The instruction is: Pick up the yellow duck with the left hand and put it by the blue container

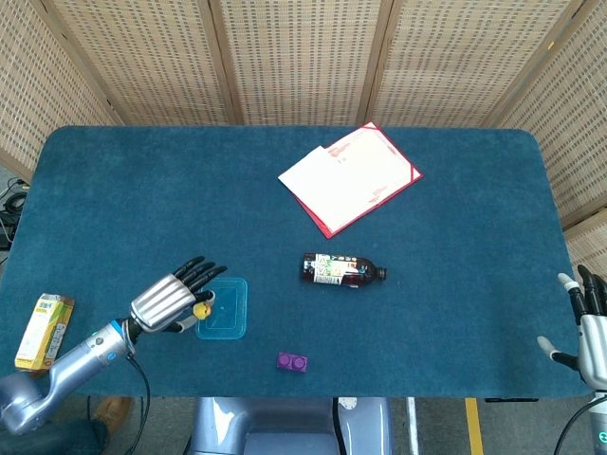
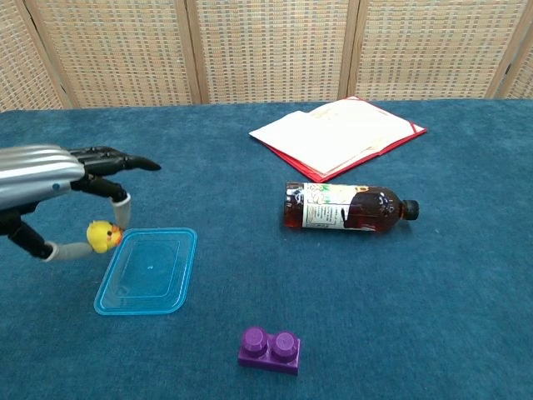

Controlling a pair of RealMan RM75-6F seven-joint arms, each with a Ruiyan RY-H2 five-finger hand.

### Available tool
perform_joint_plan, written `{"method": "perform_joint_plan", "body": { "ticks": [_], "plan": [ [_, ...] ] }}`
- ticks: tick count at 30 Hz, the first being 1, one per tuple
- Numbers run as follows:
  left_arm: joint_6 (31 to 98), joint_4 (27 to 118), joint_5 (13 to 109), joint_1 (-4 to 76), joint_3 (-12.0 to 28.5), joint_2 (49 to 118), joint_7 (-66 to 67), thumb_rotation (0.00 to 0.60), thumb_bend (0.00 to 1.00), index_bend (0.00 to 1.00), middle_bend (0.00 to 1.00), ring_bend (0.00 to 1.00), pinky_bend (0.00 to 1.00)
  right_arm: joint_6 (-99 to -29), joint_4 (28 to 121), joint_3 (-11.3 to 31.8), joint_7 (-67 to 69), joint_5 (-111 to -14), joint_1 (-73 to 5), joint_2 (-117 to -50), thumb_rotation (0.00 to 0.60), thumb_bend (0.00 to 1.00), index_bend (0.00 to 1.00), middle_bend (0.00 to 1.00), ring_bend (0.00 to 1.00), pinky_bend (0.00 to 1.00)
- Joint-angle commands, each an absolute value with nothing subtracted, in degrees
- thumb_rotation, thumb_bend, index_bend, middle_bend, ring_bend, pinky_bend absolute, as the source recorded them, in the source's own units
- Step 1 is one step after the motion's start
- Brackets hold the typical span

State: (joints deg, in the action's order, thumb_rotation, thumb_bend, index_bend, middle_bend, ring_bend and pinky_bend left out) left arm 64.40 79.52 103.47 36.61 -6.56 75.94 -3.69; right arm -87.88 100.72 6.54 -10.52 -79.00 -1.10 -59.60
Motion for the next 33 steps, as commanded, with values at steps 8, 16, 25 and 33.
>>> {"method": "perform_joint_plan", "body": {
  "ticks": [8,16,25,33],
  "plan": [
    [63.81,82.89,107.83,34.64,-11.04,77.26,6.31,0.600,0.37,0.50,0.00,0.00,0.00,-87.94,100.83,6.59,-10.28,-78.95,-1.03,-59.39,0.600,0.00,0.13,0.00,0.00,0.00],
    [61.43,83.33,107.35,34.69,-10.88,80.35,9.75,0.600,0.37,0.50,0.00,0.00,0.00,-87.86,100.85,6.58,-10.18,-78.87,-1.03,-59.33,0.600,0.00,0.13,0.00,0.00,0.00],
    [60.77,81.23,107.34,34.24,-11.26,83.14,11.76,0.600,0.37,0.50,0.00,0.00,0.00,-87.92,100.73,6.66,-9.57,-78.80,-0.94,-59.06,0.600,0.00,0.13,0.00,0.00,0.00],
    [60.61,79.82,106.45,33.98,-10.95,83.99,12.93,0.600,0.36,0.47,0.00,0.00,0.00,-87.94,100.78,6.67,-9.21,-78.88,-0.90,-58.85,0.600,0.00,0.13,0.00,0.00,0.00]
  ]
}}
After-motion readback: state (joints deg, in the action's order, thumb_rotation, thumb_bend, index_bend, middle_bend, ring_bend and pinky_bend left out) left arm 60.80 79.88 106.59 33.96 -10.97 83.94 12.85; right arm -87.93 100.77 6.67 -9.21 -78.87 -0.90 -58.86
